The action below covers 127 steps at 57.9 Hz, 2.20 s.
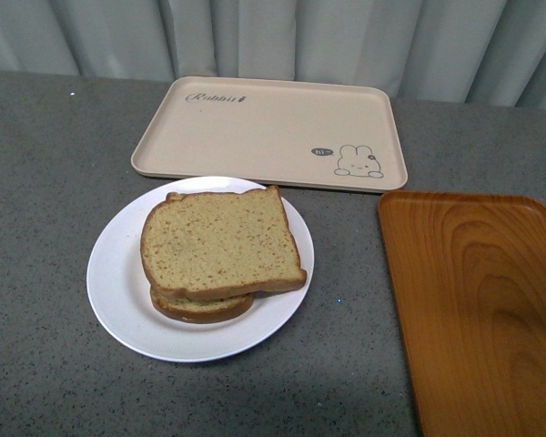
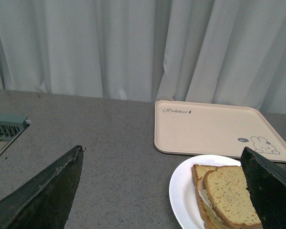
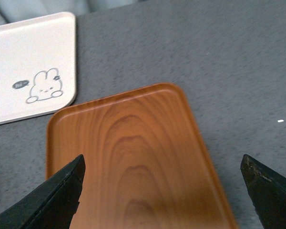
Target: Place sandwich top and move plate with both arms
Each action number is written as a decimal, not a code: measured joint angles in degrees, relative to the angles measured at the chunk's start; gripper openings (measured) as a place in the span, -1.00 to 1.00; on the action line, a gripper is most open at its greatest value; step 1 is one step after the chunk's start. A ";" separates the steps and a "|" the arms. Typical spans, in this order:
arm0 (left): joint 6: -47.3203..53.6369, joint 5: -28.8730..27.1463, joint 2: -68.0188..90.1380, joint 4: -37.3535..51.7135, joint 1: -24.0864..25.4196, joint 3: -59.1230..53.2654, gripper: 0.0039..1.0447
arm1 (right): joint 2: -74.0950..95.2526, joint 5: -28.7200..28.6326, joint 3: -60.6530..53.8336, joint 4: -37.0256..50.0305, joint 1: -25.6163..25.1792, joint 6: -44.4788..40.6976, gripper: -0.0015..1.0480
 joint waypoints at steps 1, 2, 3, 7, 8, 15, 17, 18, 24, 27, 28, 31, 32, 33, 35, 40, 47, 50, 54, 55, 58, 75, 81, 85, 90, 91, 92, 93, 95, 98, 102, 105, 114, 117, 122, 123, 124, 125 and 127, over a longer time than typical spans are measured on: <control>0.00 0.00 0.00 0.00 0.00 0.00 0.88 | -1.36 0.20 -0.68 0.00 -0.50 -0.81 0.83; 0.00 0.00 0.00 0.00 0.00 0.00 0.88 | -1.99 0.24 -0.98 0.00 -0.74 -1.18 0.83; 0.00 0.00 0.00 0.00 0.00 0.00 0.88 | -3.30 0.42 -1.53 -0.15 -1.20 -1.95 0.83; 0.00 0.00 0.00 0.00 0.00 0.00 0.89 | -6.91 1.05 -2.75 -1.60 -2.34 -3.91 0.83; 0.00 0.00 0.00 0.00 0.00 0.00 0.88 | -8.04 1.11 -3.23 -1.81 -2.71 -4.55 0.83; 0.00 0.02 0.00 0.00 0.00 0.00 0.88 | -14.19 1.86 -6.36 -1.60 -4.13 -7.28 0.83; 0.00 0.00 0.00 0.00 0.00 0.00 0.88 | -16.09 1.73 -7.43 -1.03 -4.50 -8.20 0.83; 0.00 0.00 0.00 0.00 0.00 0.00 0.88 | -17.29 1.70 -8.09 -0.74 -4.68 -8.50 0.83; 0.00 0.00 0.00 0.00 0.00 0.00 0.88 | -19.78 1.73 -8.98 -0.20 -5.03 -9.62 0.83; 0.00 0.02 0.00 0.00 0.00 0.00 0.89 | -17.27 -2.36 -10.91 7.45 -4.98 -10.71 0.73; 0.00 0.02 0.00 0.00 0.00 0.00 0.88 | -16.57 -3.56 -11.54 9.97 -4.96 -10.86 0.69; 0.00 0.02 0.00 0.00 0.00 0.00 0.88 | -13.86 -8.68 -14.29 20.70 -4.72 -11.78 0.53; 0.00 0.02 -0.02 0.00 0.00 0.00 0.88 | -13.55 -9.79 -15.19 23.61 -4.59 -12.07 0.46; 0.00 0.07 -0.07 0.00 0.00 0.00 0.89 | -13.66 -10.43 -15.52 25.64 -4.44 -12.28 0.39; 0.00 0.02 -0.04 0.00 0.00 0.00 0.88 | -14.88 -10.84 -15.52 27.17 -4.26 -12.57 0.29; 0.00 0.02 0.00 -0.09 0.00 0.00 0.88 | -20.00 -10.58 -15.54 25.07 -4.33 -12.85 0.02; 0.00 -0.09 -0.04 -0.09 0.00 0.00 0.88 | -27.76 -10.64 -15.45 17.09 -4.31 -13.07 -0.39; 0.00 -0.09 -0.04 -0.09 0.00 0.00 0.88 | -33.68 -10.60 -15.45 9.90 -4.33 -13.14 -0.63; 0.00 -0.09 -0.04 -0.09 0.00 0.00 0.88 | -38.01 -10.62 -15.45 6.10 -4.33 -13.16 -0.86; 0.00 -0.09 -0.04 -0.09 0.00 0.00 0.88 | -38.97 -10.62 -15.45 5.33 -4.33 -13.16 -0.93; 0.00 -0.09 -0.04 -0.09 0.00 0.00 0.88 | -42.10 -10.64 -15.45 2.78 -4.33 -13.31 -0.98; 0.00 -0.09 -0.04 -0.09 0.00 0.00 0.88 | -52.06 -10.67 -15.45 -6.71 -4.33 -13.31 -0.98; 0.00 -0.09 -0.04 -0.09 0.00 0.00 0.88 | -54.77 -10.67 -15.45 -9.33 -4.33 -13.31 -0.98; 0.00 -0.09 -0.04 -0.09 0.00 0.00 0.88 | -56.28 -10.69 -15.45 -10.75 -4.33 -13.31 -0.98; 0.00 -0.09 -0.04 -0.09 0.00 0.00 0.88 | -58.10 -10.73 -15.45 -12.55 -4.33 -13.31 -0.98; 0.00 -0.09 -0.04 -0.09 0.00 0.00 0.88 | -58.47 -10.73 -15.45 -12.92 -4.33 -13.31 -0.98; 0.00 -0.09 -0.04 -0.09 0.00 0.00 0.89 | -58.88 -10.73 -15.45 -13.29 -4.33 -13.31 -0.98; 0.02 -0.09 -0.04 -0.09 0.00 0.00 0.89 | -59.06 -10.73 -15.45 -13.46 -4.33 -13.31 -0.98; 0.00 -0.09 -0.04 -0.09 0.00 0.00 0.88 | -59.84 -10.73 -15.45 -14.27 -4.33 -13.31 -0.98; 0.00 -0.09 -0.04 -0.09 0.00 0.00 0.89 | -61.16 -10.73 -15.45 -15.56 -4.33 -13.31 -0.98; 0.00 -0.09 -0.04 -0.09 0.00 0.00 0.89 | -62.12 -10.75 -15.45 -16.48 -4.33 -13.31 -0.98; 0.00 -0.09 -0.04 -0.09 0.00 0.00 0.88 | -62.93 -10.75 -15.45 -17.31 -4.33 -13.31 -0.98; 0.00 -0.09 -0.04 -0.09 0.00 0.00 0.88 | -65.35 -10.75 -15.45 -19.74 -4.33 -13.31 -0.98; 0.00 -0.09 -0.04 -0.09 0.00 0.00 0.88 | -65.99 -10.75 -15.45 -20.39 -4.33 -13.31 -0.98; 0.02 -0.07 -0.04 -0.09 0.00 0.00 0.88 | -71.36 -10.84 -15.41 -27.56 -4.33 -13.35 -0.98; 0.02 -0.07 -0.04 -0.09 0.00 0.00 0.88 | -72.74 -10.80 -15.41 -29.24 -4.33 -13.35 -0.98; 0.00 -0.07 -0.04 -0.09 0.00 0.00 0.89 | -73.31 -10.80 -15.41 -29.75 -4.33 -13.35 -0.98; 0.00 -0.09 -0.04 -0.09 0.00 0.00 0.88 | -74.23 -10.78 -15.41 -30.12 -4.33 -13.35 -0.98; 0.00 -0.09 -0.04 -0.09 0.00 0.00 0.88 | -75.30 -10.80 -15.41 -30.25 -4.33 -13.35 -0.98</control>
